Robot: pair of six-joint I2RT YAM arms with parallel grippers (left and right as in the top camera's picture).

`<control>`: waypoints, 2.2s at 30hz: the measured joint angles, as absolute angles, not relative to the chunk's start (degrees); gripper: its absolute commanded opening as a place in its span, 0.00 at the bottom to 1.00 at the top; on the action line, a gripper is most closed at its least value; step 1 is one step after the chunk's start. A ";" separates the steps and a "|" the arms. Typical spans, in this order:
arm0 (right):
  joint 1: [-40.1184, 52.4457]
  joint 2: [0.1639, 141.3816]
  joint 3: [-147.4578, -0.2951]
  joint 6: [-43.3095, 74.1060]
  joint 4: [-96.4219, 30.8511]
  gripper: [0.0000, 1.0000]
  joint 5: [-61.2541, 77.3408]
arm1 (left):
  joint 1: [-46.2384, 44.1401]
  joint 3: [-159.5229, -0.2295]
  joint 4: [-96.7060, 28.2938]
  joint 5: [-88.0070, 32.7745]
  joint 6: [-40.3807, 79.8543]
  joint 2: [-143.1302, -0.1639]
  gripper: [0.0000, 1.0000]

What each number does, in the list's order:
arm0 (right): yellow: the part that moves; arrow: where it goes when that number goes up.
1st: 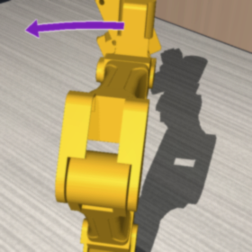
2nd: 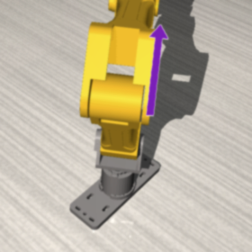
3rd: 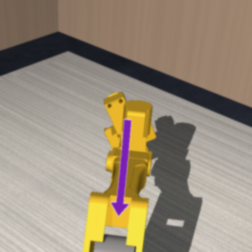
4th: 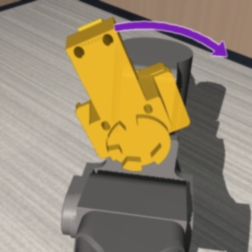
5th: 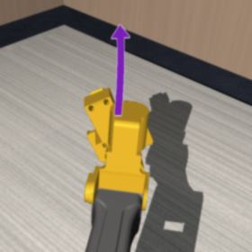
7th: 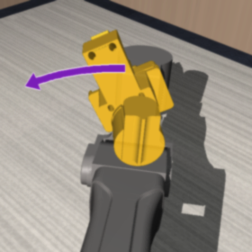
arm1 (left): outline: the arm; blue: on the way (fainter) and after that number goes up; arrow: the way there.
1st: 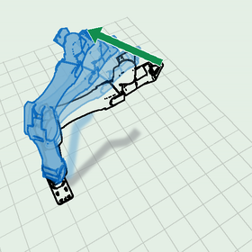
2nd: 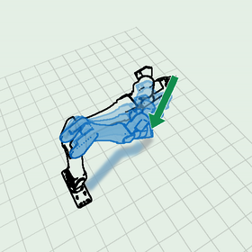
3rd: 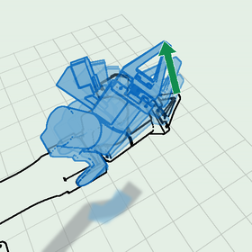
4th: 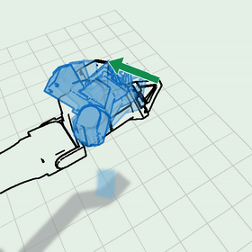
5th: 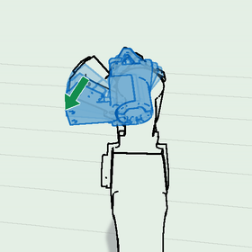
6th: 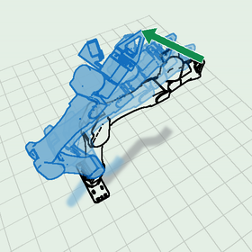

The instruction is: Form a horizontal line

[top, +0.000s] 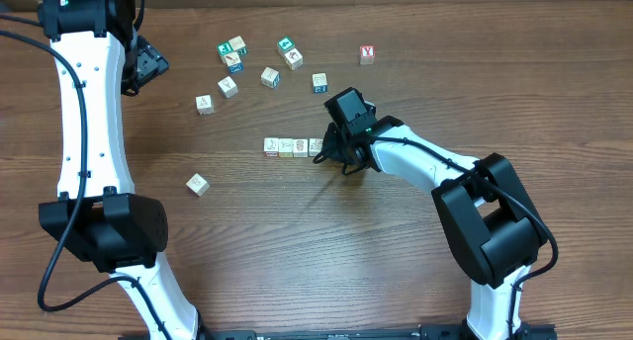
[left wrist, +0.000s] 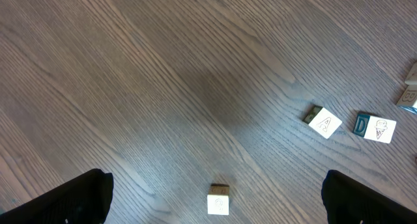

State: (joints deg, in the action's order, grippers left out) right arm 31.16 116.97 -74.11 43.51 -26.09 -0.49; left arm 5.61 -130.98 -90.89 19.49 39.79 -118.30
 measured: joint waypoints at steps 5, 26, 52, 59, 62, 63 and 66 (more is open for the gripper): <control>31.29 117.34 -74.11 43.51 -24.88 0.04 -0.56 | 5.61 -130.98 -90.89 19.49 39.79 -118.30 1.00; 31.66 118.30 -74.11 43.44 -20.62 0.04 -0.03 | 5.61 -130.98 -90.89 19.49 39.79 -118.30 0.99; 32.36 118.58 -74.11 43.51 -19.55 0.04 -0.05 | 5.61 -130.98 -90.89 19.49 39.79 -118.30 1.00; 32.38 118.52 -74.37 45.60 -22.04 0.04 -0.40 | 5.61 -130.98 -90.89 19.49 39.79 -118.30 1.00; 32.38 118.45 -74.63 46.30 -23.07 0.04 -0.36 | 5.61 -130.98 -90.89 19.49 39.79 -118.30 1.00; 32.38 118.45 -74.65 46.50 -23.16 0.04 -0.30 | 5.61 -130.98 -90.89 19.49 39.79 -118.30 1.00; 32.38 118.45 -74.67 46.54 -23.22 0.04 0.14 | 5.61 -130.98 -90.89 19.49 39.79 -118.30 1.00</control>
